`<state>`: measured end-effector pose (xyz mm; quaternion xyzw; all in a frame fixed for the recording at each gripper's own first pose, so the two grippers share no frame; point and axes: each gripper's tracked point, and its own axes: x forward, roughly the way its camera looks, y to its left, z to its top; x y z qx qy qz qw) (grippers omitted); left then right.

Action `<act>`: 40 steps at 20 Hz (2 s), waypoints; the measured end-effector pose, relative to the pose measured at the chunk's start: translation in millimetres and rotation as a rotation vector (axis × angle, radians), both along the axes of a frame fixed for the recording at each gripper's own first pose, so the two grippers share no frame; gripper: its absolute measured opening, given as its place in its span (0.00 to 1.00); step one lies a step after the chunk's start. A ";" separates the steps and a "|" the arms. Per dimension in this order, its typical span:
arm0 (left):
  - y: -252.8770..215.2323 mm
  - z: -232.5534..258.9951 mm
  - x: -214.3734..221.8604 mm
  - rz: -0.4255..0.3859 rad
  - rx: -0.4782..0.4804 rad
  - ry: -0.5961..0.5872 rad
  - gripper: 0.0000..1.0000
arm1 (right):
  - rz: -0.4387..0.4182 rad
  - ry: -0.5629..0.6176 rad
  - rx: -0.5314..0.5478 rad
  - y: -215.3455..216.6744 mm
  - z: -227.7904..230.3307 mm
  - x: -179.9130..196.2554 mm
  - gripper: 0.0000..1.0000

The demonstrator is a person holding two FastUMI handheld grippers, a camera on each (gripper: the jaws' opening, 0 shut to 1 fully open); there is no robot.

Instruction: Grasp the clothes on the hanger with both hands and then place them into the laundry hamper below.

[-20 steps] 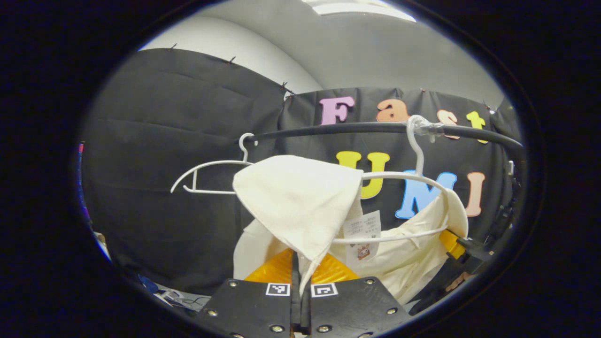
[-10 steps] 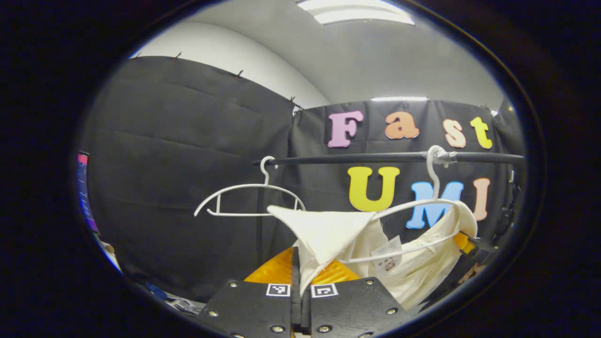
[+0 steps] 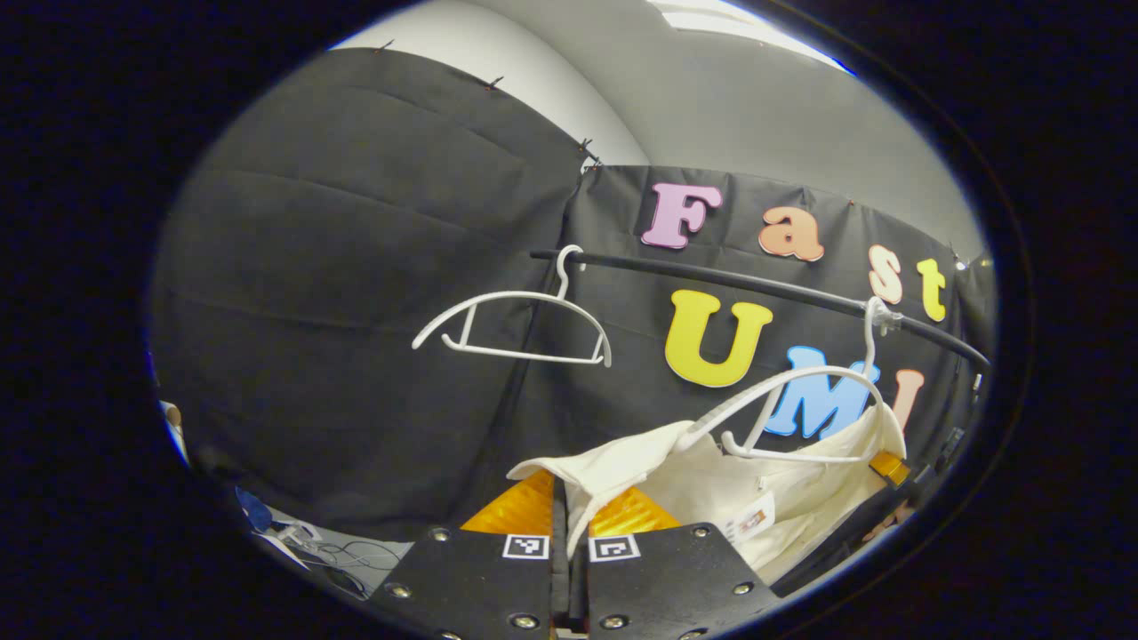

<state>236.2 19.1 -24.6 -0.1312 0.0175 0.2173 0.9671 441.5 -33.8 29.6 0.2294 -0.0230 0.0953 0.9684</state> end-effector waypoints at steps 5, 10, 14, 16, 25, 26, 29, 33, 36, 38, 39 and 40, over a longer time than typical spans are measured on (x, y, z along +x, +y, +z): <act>-14.7 -0.2 0.6 -0.071 -0.004 -0.009 0.01 | -0.070 -0.027 0.007 -14.6 11.2 24.7 0.02; -28.2 -26.1 8.8 -0.137 -0.053 0.042 0.01 | -0.149 0.035 0.117 -40.4 -3.3 54.5 0.02; -48.1 -45.9 31.6 -0.187 -0.038 0.078 0.01 | -0.196 0.102 0.141 -60.2 -35.4 72.5 0.02; -60.3 -56.2 42.8 -0.201 -0.043 0.085 0.01 | -0.201 0.132 0.117 -64.5 -51.8 71.5 0.02; -68.8 -77.1 28.4 -0.223 -0.033 0.111 0.01 | -0.201 0.152 -0.061 -76.0 -83.4 27.2 0.02; -67.7 -75.6 20.2 -0.224 -0.026 0.112 0.02 | -0.189 0.148 -0.083 -72.7 -82.3 16.6 0.02; -57.0 -64.8 -10.6 -0.223 -0.012 0.101 0.02 | -0.153 0.130 -0.130 -59.3 -75.3 -20.9 0.02; -45.5 -45.9 -53.6 -0.250 0.019 0.076 0.01 | -0.097 0.107 -0.175 -27.4 -62.3 -79.9 0.02; -39.1 -34.4 -82.9 -0.284 0.052 0.068 0.01 | -0.052 0.096 -0.202 1.9 -50.1 -121.8 0.02; -36.2 -26.8 -101.3 -0.317 0.078 0.062 0.01 | -0.018 0.088 -0.223 25.8 -41.3 -151.4 0.02; -35.1 -22.7 -110.4 -0.333 0.091 0.055 0.01 | 0.000 0.083 -0.230 38.4 -36.9 -164.4 0.02; -33.5 -20.6 -119.2 -0.350 0.101 0.049 0.01 | 0.019 0.076 -0.237 52.1 -33.3 -176.5 0.02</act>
